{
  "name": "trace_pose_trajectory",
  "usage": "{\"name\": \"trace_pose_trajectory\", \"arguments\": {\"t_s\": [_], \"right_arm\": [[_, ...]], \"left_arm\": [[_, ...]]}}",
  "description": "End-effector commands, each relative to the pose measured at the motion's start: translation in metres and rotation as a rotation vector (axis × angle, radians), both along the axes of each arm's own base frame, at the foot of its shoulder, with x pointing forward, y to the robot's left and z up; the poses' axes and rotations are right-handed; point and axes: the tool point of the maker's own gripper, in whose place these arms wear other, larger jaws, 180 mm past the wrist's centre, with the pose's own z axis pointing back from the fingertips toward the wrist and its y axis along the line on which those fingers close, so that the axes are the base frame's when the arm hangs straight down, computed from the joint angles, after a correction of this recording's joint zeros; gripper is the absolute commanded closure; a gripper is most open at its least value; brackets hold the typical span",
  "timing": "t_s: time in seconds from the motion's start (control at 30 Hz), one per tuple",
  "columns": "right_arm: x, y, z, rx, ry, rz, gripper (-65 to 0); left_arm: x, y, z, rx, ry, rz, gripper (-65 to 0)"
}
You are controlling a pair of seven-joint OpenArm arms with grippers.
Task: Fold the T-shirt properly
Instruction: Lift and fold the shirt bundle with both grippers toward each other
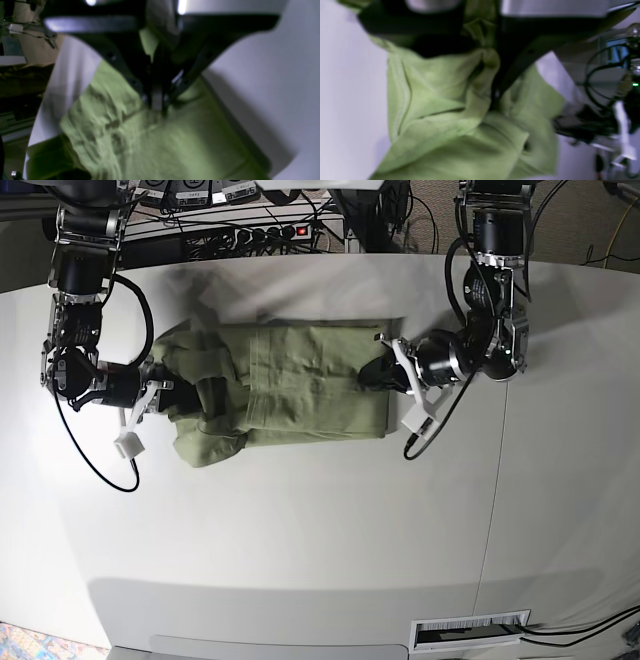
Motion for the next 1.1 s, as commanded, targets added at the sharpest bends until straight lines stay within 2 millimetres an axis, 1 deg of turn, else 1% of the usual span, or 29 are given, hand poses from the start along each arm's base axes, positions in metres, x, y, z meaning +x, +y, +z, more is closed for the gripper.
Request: {"name": "trace_pose_trajectory", "arguments": {"t_s": [0.0,0.2,0.33,0.43,0.53,0.7,0.8,0.93,1.07], "right_arm": [[0.017,-0.001,0.025,0.038,-0.085,-0.008,0.0],[0.023,0.012,0.049,0.051,-0.174,0.032,0.0],[0.025,0.027,0.062,0.060,-0.227,0.063,0.0],[0.026,0.042,0.065,0.089,-0.246,0.078,0.0],[0.026,0.061,0.064,0.141,-0.247,0.084,0.0],[0.024,0.096,0.063,0.236,-0.245,0.093,0.0],[0.019,0.116,0.060,0.270,-0.232,0.119,0.0],[0.005,0.145,0.052,0.272,-0.193,0.221,0.0],[-0.016,0.175,0.040,0.260,-0.143,0.342,0.0]], "left_arm": [[0.007,-0.008,0.013,-0.028,-0.041,-0.015,0.0],[-0.005,-0.033,0.008,0.007,-0.059,-0.109,0.0],[-0.009,-0.053,0.011,-0.012,-0.083,-0.137,0.0],[-0.014,-0.067,0.014,-0.032,-0.095,-0.163,0.0],[-0.020,-0.076,0.015,-0.031,-0.098,-0.202,0.0],[-0.020,-0.078,0.016,-0.029,-0.102,-0.212,0.0],[-0.018,-0.077,0.017,-0.026,-0.108,-0.212,0.0],[-0.013,-0.076,0.018,-0.020,-0.108,-0.198,0.0],[-0.011,-0.076,0.019,-0.015,-0.110,-0.194,0.0]]}}
